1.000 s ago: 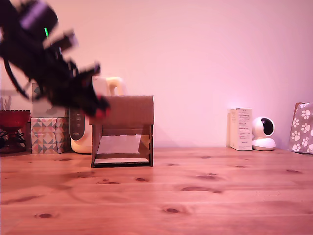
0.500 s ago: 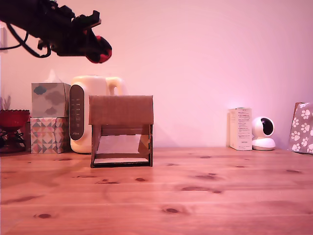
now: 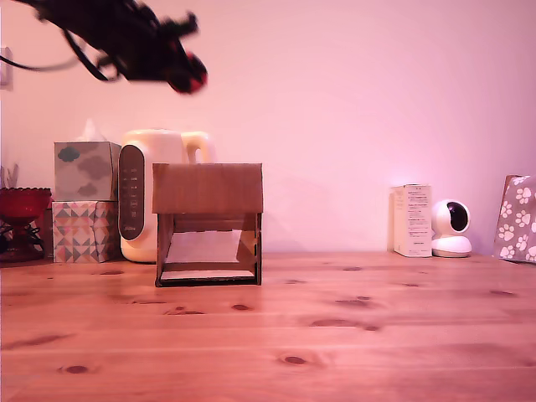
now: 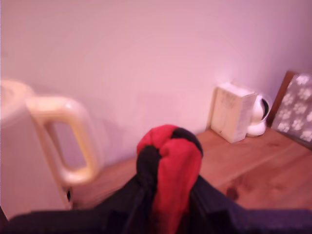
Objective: Drop the footbag into the cardboard dice tower
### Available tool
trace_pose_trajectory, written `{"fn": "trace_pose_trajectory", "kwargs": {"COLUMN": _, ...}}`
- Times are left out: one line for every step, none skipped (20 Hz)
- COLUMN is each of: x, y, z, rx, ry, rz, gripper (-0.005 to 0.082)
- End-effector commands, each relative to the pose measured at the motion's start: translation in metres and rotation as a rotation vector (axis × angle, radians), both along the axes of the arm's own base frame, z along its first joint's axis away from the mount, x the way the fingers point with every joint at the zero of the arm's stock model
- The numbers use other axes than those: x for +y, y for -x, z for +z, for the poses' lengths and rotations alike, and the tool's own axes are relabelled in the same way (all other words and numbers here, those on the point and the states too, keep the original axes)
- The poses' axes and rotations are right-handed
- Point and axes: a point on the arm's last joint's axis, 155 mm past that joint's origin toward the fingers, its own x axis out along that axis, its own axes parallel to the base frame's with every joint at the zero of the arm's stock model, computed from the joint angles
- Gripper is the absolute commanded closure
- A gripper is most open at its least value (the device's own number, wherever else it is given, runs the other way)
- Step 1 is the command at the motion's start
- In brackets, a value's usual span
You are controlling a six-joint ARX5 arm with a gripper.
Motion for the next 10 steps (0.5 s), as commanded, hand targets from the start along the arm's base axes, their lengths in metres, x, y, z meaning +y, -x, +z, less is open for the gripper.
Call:
{"fn": "trace_pose_trajectory", "kwargs": {"x": -0.001, "y": -0.014, "z": -0.03, "rx": 0.071, "ry": -0.04, "rz": 0.003, "gripper": 0.0748}}
{"fn": "trace_pose_trajectory", "kwargs": {"x": -0.001, "y": -0.022, "z": -0.041, "rx": 0.104, "ry": -0.054, "rz": 0.004, "gripper": 0.0748}}
{"fn": "trace_pose_trajectory", "kwargs": {"x": 0.001, "y": -0.029, "z": -0.05, "rx": 0.135, "ry": -0.063, "rz": 0.011, "gripper": 0.0748}}
{"fn": "trace_pose_trajectory", "kwargs": {"x": 0.001, "y": -0.035, "z": -0.061, "rx": 0.165, "ry": -0.072, "rz": 0.014, "gripper": 0.0747}}
{"fn": "trace_pose_trajectory", "kwargs": {"x": 0.002, "y": -0.038, "z": -0.067, "rx": 0.188, "ry": -0.078, "rz": 0.016, "gripper": 0.0747}}
{"fn": "trace_pose_trajectory", "kwargs": {"x": 0.004, "y": -0.041, "z": -0.072, "rx": 0.198, "ry": -0.081, "rz": 0.02, "gripper": 0.0744}}
{"fn": "trace_pose_trajectory", "kwargs": {"x": 0.005, "y": -0.041, "z": -0.074, "rx": 0.2, "ry": -0.084, "rz": 0.022, "gripper": 0.0737}}
{"fn": "trace_pose_trajectory", "kwargs": {"x": 0.007, "y": -0.042, "z": -0.073, "rx": 0.196, "ry": -0.086, "rz": 0.023, "gripper": 0.0683}}
{"fn": "trace_pose_trajectory", "kwargs": {"x": 0.007, "y": -0.043, "z": -0.071, "rx": 0.187, "ry": -0.089, "rz": 0.023, "gripper": 0.0552}}
{"fn": "trace_pose_trajectory", "kwargs": {"x": 0.008, "y": -0.044, "z": -0.067, "rx": 0.177, "ry": -0.095, "rz": 0.022, "gripper": 0.0334}}
